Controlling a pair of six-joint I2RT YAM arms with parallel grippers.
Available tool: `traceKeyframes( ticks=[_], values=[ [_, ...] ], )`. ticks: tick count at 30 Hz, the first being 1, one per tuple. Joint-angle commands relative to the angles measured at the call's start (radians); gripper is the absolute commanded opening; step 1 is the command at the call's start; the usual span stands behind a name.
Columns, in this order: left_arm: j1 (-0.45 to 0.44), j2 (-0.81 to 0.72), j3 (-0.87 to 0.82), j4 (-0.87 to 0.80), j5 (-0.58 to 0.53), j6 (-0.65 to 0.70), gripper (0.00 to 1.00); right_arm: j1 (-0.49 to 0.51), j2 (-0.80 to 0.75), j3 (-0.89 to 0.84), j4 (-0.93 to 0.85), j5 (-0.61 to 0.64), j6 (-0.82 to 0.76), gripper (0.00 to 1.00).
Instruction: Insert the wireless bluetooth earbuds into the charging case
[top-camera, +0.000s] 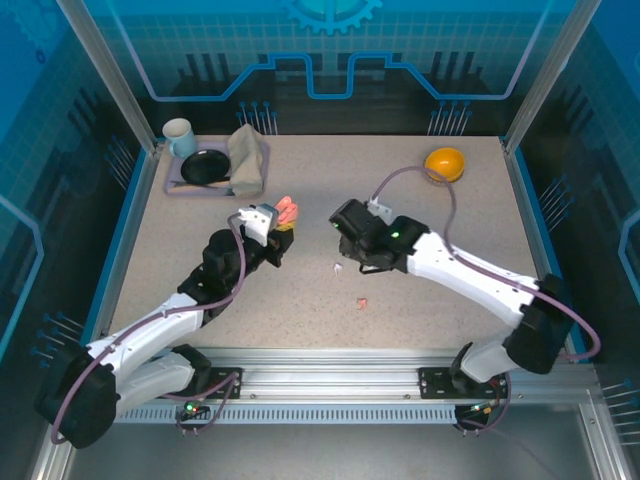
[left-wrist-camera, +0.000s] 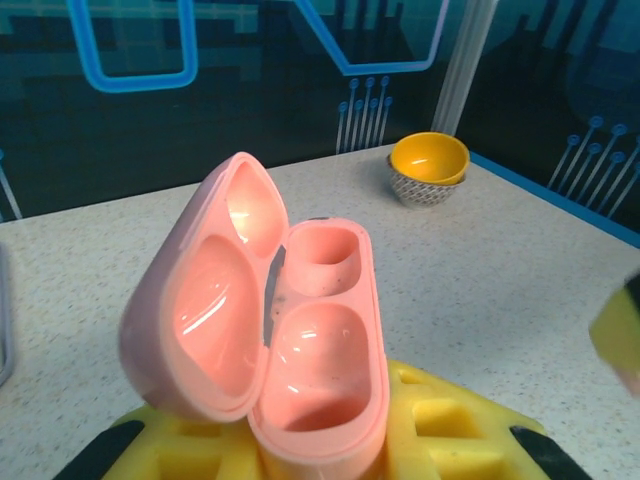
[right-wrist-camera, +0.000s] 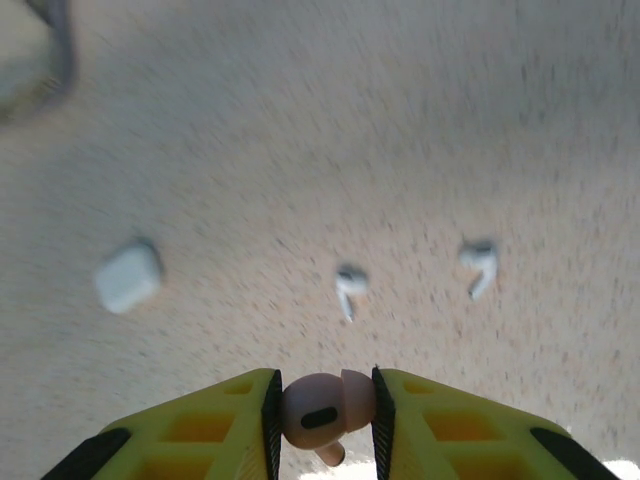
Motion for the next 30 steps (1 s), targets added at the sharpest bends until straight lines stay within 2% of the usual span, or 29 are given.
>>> traceKeyframes(
  ticks=[1,5,8,14,21,26,30],
  values=[
    [0.006,0.010,0.058,-0.002,0.089,0.031,0.00,-0.035,-0.088,0.013,0.118,0.079,-0.193,0.31],
    [0.005,0.038,0.099,-0.004,0.143,0.039,0.00,-0.062,-0.158,0.031,0.251,0.054,-0.337,0.32],
    [0.003,0.073,0.146,-0.015,0.179,0.042,0.00,-0.084,-0.184,0.034,0.355,-0.013,-0.414,0.32],
    [-0.039,0.154,0.256,-0.058,0.180,0.097,0.00,-0.101,-0.195,0.021,0.568,-0.135,-0.513,0.33],
    [-0.068,0.218,0.363,-0.111,0.171,0.139,0.00,-0.115,-0.177,0.003,0.680,-0.207,-0.504,0.33],
    [-0.074,0.256,0.424,-0.143,0.167,0.119,0.00,-0.123,-0.162,-0.014,0.699,-0.198,-0.457,0.32],
    [-0.073,0.248,0.411,-0.140,0.071,0.095,0.00,-0.169,-0.183,-0.071,0.639,-0.160,-0.388,0.33]
  ],
)
